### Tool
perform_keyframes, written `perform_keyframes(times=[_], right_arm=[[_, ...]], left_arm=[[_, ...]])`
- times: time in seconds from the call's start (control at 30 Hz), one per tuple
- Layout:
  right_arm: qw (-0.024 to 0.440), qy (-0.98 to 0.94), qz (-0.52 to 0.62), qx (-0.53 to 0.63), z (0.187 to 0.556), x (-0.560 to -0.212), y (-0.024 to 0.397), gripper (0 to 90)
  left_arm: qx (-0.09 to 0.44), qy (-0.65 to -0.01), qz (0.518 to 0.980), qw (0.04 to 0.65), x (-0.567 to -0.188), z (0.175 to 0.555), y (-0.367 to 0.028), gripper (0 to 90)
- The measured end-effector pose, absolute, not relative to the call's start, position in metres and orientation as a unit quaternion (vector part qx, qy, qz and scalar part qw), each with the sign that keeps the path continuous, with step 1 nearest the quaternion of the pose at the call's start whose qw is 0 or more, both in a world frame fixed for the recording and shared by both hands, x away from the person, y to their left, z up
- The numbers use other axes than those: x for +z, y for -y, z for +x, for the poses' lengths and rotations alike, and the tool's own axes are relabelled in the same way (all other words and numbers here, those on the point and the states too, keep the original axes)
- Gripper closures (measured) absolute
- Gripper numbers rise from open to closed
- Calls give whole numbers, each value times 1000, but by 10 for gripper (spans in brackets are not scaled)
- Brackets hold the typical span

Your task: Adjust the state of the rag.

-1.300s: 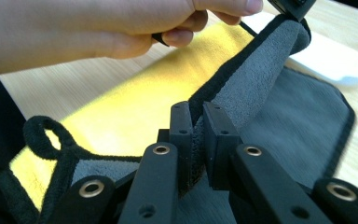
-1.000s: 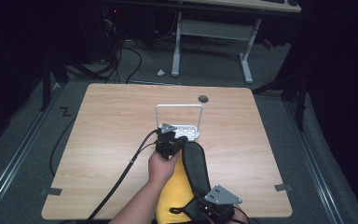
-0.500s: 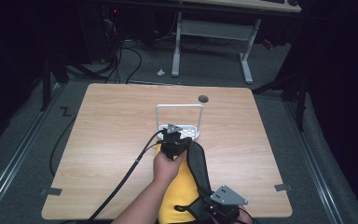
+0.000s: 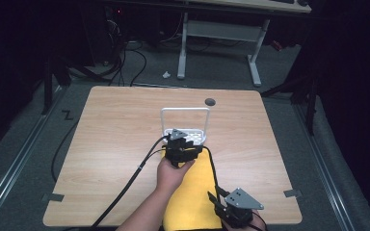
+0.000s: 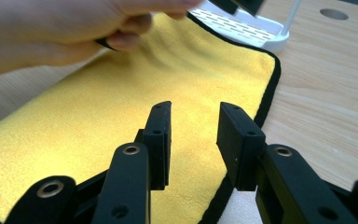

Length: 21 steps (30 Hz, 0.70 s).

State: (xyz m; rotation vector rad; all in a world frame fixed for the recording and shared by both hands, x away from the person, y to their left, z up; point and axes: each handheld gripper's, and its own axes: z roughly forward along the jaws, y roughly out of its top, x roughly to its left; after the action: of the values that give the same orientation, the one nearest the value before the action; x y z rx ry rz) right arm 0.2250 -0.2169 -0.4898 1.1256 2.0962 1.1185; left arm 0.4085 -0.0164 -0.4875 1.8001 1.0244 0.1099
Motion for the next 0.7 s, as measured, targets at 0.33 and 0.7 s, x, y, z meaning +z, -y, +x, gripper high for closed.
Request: perform_keyframes(times=[0.33,0.7], right_arm=[[247,-783,412,395,231,-497,213,687],[243,-792,412,380,245,-505,214,794]], left_arm=[[74,-424,774,465,-507,375,-37,609],[58,-391,804,443,-519,312,-67,807]])
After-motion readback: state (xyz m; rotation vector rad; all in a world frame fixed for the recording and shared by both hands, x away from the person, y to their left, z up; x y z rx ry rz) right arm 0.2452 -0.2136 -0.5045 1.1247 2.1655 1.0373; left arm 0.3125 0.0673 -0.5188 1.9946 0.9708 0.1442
